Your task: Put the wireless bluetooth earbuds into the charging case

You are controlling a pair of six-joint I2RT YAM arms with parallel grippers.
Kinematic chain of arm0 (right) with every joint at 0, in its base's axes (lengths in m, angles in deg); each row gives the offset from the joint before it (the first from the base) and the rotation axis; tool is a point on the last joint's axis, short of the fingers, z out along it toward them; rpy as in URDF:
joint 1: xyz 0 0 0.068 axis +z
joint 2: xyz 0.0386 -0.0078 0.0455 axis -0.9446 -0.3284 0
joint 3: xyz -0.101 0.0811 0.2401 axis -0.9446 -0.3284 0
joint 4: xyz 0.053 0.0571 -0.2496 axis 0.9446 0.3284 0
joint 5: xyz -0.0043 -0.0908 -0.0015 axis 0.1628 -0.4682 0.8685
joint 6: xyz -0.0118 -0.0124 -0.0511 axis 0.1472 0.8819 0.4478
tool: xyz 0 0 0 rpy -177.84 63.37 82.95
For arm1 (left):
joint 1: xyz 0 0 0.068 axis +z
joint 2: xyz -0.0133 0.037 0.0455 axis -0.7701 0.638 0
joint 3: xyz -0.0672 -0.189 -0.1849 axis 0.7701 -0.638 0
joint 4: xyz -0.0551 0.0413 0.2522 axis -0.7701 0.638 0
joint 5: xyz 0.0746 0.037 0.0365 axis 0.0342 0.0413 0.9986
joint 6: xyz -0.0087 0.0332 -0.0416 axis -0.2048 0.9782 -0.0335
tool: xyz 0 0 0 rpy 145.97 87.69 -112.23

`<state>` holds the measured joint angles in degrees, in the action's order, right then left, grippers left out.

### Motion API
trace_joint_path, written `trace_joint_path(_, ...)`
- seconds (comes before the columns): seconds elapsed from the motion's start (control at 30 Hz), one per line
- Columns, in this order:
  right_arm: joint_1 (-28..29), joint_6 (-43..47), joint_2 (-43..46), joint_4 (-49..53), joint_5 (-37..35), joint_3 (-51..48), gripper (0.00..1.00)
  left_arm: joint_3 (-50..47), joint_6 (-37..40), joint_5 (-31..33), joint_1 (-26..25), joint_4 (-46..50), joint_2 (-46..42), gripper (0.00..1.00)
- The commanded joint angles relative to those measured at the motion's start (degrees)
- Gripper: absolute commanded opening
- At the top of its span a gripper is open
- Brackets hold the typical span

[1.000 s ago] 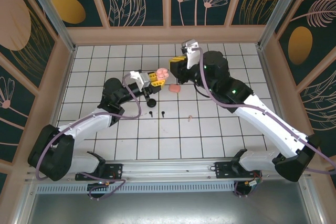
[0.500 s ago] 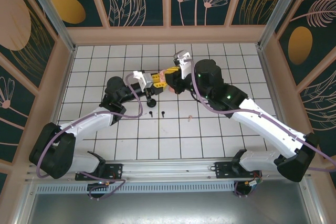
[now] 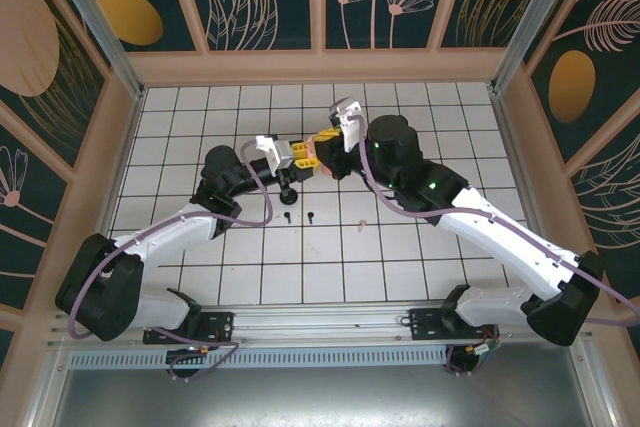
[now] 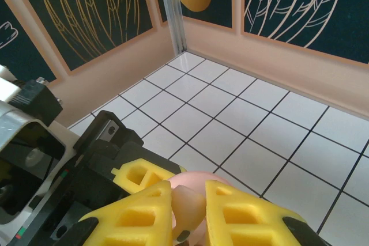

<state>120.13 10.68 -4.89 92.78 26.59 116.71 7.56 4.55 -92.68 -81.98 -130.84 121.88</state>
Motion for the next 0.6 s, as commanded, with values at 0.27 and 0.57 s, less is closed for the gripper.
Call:
trace_joint_path(0.27, 0.4, 1.0, -0.7, -0.1, -1.3, -1.1, 0.16, 1.9, 0.0, -0.8, -0.4, -1.4, -0.4, 0.00)
trace_joint_path(0.57, 0.4, 1.2, 0.2, 1.1, -1.8, -1.8, 0.16, 2.0, 0.2, -0.6, -0.3, -0.9, -0.8, 0.00)
